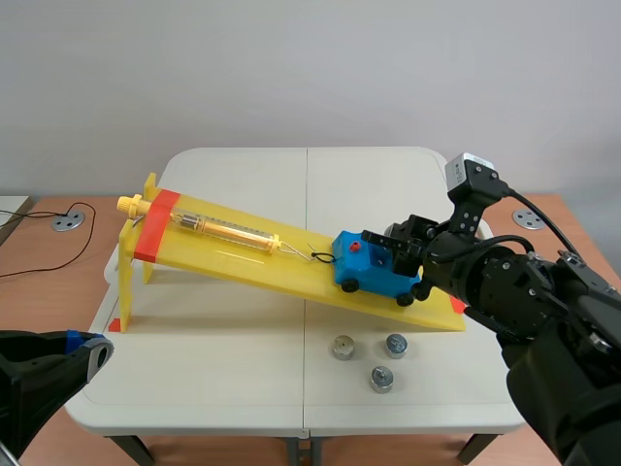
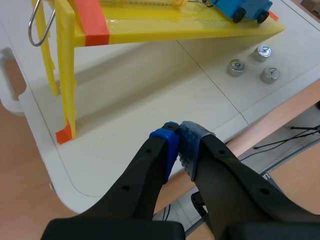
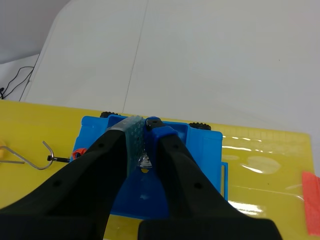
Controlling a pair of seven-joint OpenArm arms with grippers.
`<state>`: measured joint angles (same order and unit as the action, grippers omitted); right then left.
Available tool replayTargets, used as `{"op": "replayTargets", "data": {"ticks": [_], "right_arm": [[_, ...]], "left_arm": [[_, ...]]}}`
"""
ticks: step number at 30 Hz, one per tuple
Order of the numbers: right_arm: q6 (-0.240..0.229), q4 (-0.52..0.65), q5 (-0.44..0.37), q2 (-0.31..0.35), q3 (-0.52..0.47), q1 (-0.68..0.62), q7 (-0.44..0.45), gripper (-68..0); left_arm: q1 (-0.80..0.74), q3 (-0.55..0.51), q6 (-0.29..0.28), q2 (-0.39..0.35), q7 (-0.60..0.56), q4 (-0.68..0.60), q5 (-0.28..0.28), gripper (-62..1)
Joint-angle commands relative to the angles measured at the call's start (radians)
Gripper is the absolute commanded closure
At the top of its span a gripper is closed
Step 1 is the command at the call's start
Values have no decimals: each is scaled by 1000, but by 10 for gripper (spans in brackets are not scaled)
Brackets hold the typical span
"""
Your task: Place the four metal weights on the blue cart on the ramp.
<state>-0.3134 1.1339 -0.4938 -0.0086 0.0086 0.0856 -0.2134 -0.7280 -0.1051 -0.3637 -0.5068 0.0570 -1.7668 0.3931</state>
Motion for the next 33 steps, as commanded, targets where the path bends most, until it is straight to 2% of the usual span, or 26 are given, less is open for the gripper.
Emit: {"op": "replayTargets", "data": {"ticks": [1, 7, 11, 14, 18, 21, 25, 33], "right_arm": [[-8, 55, -48, -3, 6, 123, 176, -53], [-8, 48, -49, -3, 6, 131, 180, -71], [-12, 48, -50, -3, 6, 133, 196, -243], [-34, 49, -50, -3, 1, 134, 213, -305], [-114, 74, -53, -3, -28, 130, 219, -366], [-152, 125, -53, -2, -62, 125, 184, -371], [-177, 218, -61, 13, -103, 90, 140, -371], [-222, 440, -76, 111, -120, -64, 90, -371]], "left_arm": [[19, -8, -6, -7, -83, -32, 30, -32], [19, -8, -6, -7, -83, -32, 30, -32], [19, -8, -6, -7, -83, -32, 30, -32], [19, -8, -6, -7, -83, -32, 30, -32], [19, -8, -6, -7, -83, -32, 30, -32], [19, -8, -6, -7, -83, -32, 30, -32], [19, -8, -6, -8, -83, -32, 30, -32], [19, -8, -6, -10, -83, -32, 30, -32]]}}
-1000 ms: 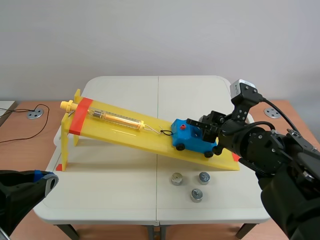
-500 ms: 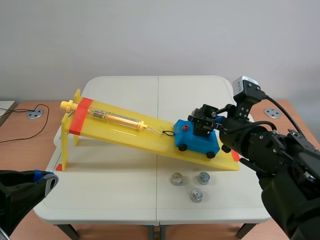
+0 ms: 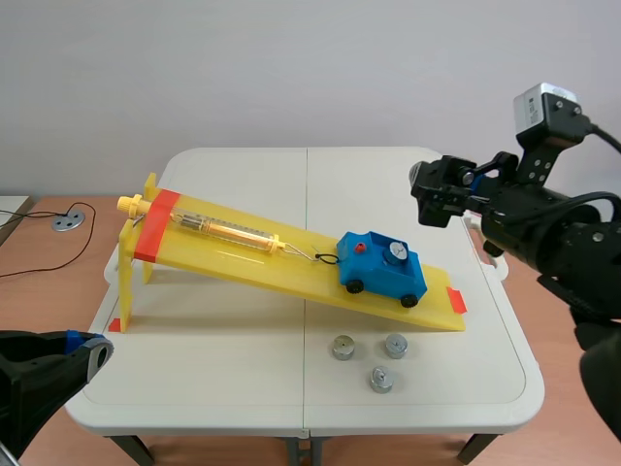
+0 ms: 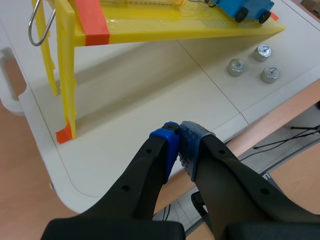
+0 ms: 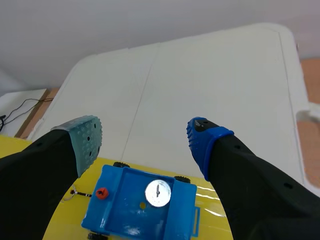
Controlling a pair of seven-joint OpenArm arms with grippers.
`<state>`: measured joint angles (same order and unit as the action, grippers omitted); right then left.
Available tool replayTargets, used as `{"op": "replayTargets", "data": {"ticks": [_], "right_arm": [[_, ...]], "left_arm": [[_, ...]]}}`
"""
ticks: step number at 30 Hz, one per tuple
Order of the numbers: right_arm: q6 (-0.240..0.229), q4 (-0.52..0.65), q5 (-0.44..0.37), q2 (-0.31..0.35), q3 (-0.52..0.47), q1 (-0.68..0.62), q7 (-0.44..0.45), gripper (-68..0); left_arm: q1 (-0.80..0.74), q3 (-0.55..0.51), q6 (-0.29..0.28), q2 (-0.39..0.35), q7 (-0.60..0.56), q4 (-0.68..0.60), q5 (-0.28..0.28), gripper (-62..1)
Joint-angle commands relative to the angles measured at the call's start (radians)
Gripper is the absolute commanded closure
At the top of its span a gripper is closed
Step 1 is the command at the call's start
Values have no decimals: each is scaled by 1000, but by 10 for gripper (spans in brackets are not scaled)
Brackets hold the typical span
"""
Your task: Place the four metal weights on the blue cart on the ramp.
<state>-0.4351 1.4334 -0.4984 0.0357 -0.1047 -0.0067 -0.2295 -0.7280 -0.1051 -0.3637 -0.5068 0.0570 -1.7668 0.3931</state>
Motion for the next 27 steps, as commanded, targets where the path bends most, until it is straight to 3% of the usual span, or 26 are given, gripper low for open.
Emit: {"op": "replayTargets", "data": {"ticks": [1, 16, 21, 27], "right_arm": [[-106, 170, -71, 85, -7, 4, 100, -371], [-117, 492, -71, 331, -8, -357, 21, -371], [-142, 545, -63, 389, -8, -451, -11, -371], [-168, 555, 10, 427, -8, -504, -43, -371]], "left_arm": [[19, -8, -6, -10, -83, -32, 30, -32], [20, -8, -7, -10, -83, -32, 30, -32], [20, -8, -7, -10, -83, -32, 30, -31], [20, -8, -7, -10, -84, -32, 30, -32]]}}
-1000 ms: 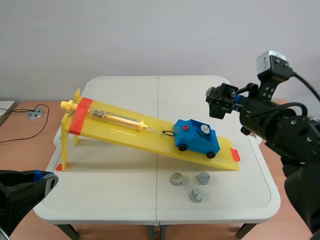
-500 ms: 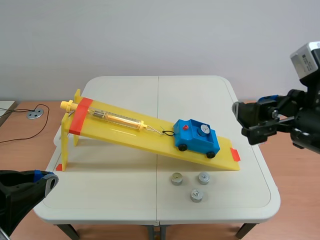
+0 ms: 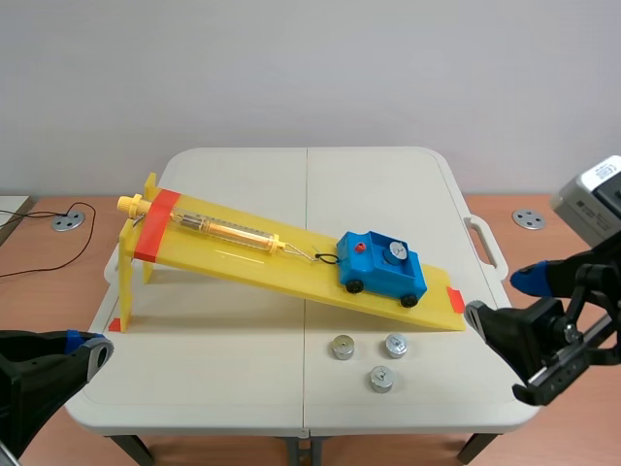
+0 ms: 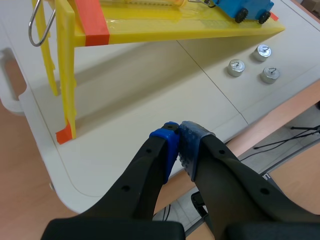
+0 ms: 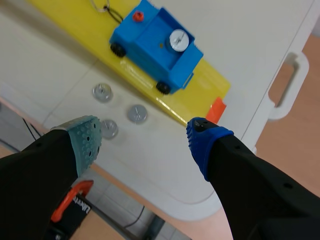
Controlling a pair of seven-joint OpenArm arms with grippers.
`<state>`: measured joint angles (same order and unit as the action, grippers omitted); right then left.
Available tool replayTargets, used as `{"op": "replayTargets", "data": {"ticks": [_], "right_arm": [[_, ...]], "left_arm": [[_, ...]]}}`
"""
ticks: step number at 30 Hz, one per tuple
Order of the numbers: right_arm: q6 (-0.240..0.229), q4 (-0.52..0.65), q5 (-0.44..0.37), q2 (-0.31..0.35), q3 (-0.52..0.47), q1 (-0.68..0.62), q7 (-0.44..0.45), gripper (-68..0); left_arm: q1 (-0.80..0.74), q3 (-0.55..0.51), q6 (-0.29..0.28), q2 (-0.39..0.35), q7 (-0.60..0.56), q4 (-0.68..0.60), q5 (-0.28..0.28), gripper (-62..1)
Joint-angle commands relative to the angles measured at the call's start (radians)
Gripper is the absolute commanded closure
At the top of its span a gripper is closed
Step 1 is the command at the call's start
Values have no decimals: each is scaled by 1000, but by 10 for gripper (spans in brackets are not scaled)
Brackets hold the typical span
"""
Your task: Place the four metal weights on the blue cart on the ramp.
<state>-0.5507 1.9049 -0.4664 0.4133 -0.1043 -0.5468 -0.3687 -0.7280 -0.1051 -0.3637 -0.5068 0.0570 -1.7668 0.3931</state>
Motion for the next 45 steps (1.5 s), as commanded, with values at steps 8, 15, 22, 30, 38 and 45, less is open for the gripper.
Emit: {"op": "replayTargets", "data": {"ticks": [8, 15, 22, 30, 38, 45], "right_arm": [[-45, 33, 34, 30, 56, 65, 112, -358], [-41, -103, 90, -33, 139, 148, 148, -358], [-29, -237, 169, -93, 207, 238, 196, -358], [-6, -378, 257, -148, 283, 328, 261, -357], [35, -439, 305, -179, 334, 367, 294, -346], [58, -469, 307, -201, 342, 367, 302, -344]], "left_arm": [[20, -8, -18, -10, -85, -32, 30, -32], [26, -8, -18, -10, -83, -32, 30, -32], [31, -8, -22, -10, -83, -32, 30, -32], [31, -8, -22, -10, -83, -32, 30, -32], [31, -8, -22, -10, -83, -32, 30, -32], [31, -8, -22, -10, -83, -32, 30, -32]]}}
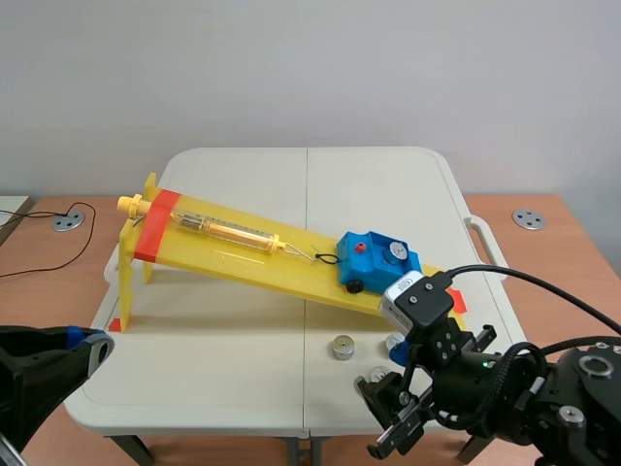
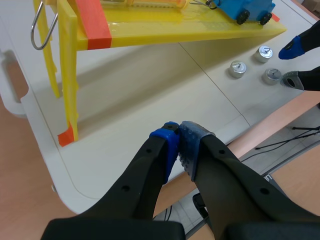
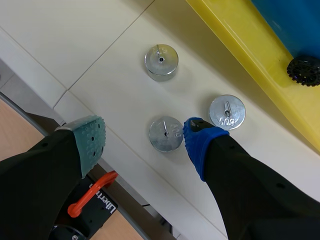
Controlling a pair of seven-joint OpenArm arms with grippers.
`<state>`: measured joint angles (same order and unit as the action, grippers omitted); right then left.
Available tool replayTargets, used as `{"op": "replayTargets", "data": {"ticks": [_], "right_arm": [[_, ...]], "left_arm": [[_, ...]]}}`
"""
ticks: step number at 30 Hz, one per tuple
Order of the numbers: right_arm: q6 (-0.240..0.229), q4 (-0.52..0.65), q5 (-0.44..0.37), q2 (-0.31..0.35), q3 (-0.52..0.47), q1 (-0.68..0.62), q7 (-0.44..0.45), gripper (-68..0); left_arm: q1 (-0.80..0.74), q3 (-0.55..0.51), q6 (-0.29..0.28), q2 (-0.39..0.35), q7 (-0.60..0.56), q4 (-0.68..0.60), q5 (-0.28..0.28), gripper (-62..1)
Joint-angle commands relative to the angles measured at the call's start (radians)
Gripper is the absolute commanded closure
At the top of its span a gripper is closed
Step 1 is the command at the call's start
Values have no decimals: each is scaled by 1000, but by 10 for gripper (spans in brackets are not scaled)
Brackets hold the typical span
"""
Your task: Place the four metal weights on the blue cart on the ramp.
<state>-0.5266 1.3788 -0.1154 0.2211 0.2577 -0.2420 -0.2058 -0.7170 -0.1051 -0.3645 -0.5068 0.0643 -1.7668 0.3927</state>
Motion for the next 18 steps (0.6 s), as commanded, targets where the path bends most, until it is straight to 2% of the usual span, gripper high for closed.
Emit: {"op": "replayTargets", "data": {"ticks": [1, 8, 18], "right_arm": [[35, 49, -44, -12, -20, 65, 143, -344], [41, -13, -44, -17, 0, 107, 159, -332], [47, -15, -29, -28, 2, 111, 164, -332]], "left_arm": [[19, -8, -21, -10, -90, -32, 31, -32], [19, -8, -21, -10, -90, -32, 31, -32], [19, -8, -21, -10, -90, -32, 31, -31]]}}
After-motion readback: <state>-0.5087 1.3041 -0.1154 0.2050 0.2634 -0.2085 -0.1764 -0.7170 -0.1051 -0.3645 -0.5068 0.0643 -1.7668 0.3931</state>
